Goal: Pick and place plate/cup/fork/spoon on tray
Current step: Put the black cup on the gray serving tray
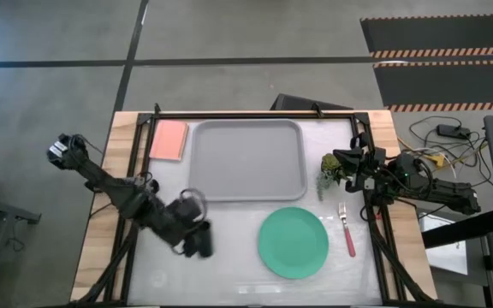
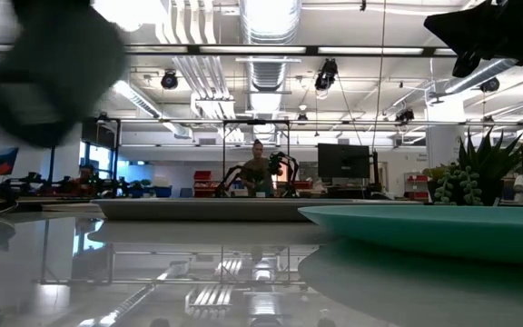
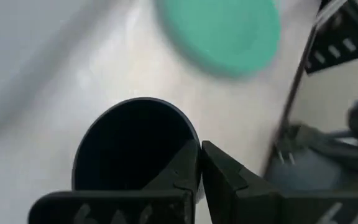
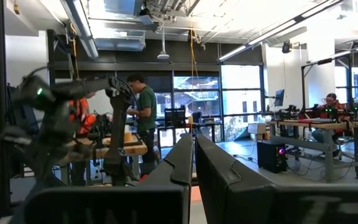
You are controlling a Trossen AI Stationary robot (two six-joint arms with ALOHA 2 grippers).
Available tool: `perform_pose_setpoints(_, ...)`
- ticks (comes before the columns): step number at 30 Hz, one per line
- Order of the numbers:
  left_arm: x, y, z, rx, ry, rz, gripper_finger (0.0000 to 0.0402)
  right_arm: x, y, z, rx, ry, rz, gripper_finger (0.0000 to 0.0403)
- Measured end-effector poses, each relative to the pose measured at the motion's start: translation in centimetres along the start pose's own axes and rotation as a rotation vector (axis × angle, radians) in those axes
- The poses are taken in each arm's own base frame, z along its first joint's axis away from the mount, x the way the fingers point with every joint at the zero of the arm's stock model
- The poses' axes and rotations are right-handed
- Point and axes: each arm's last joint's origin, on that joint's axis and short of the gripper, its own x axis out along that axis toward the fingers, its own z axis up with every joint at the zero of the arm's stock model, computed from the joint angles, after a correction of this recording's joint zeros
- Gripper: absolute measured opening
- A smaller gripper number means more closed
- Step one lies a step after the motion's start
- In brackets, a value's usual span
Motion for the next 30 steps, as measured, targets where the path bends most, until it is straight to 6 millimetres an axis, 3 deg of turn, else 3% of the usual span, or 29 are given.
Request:
perform_pose_setpoints(5, 0.8, 0.0, 6.8, 0.337, -0.138, 0.111, 0.0, 0.0, 0.0, 0.0, 0.0, 0.0, 0.0, 0.0009)
perform_pose_setpoints(8, 1.9, 2.2, 10.3, 0.511, -0.122, 0.253, 0.0, 0.0, 0.0, 0.0, 0.0, 0.0, 0.0, 0.0009)
perform_pose_setpoints(12, 3.1, 7.4, 14.9, 0.558, -0.098, 0.437, 0.0, 0.0, 0.0, 0.0, 0.01, 0.0, 0.0, 0.0009)
perform_pose_setpoints(17, 3.3, 15.6, 19.2, 0.396, -0.058, 0.64, 0.0, 0.0, 0.0, -0.1, 0.02, 0.01, 0.0, 0.0009)
perform_pose_setpoints(22, 4.2, 20.9, 20.6, 0.308, -0.124, 0.681, 0.0, 0.0, 0.0, -0.2, 0.04, 0.017, 0.002, 0.0009)
perform_pose_setpoints(26, 4.7, 22.5, 20.3, 0.293, -0.156, 0.688, 0.0, 0.0, 0.0, -0.5, 0.068, 0.055, 0.0, 0.0009)
perform_pose_setpoints(30, 5.2, 22.9, 19.8, 0.294, -0.159, 0.692, 0.0, 0.0, 0.0, -0.8, 0.07, 0.086, -0.002, 0.0009)
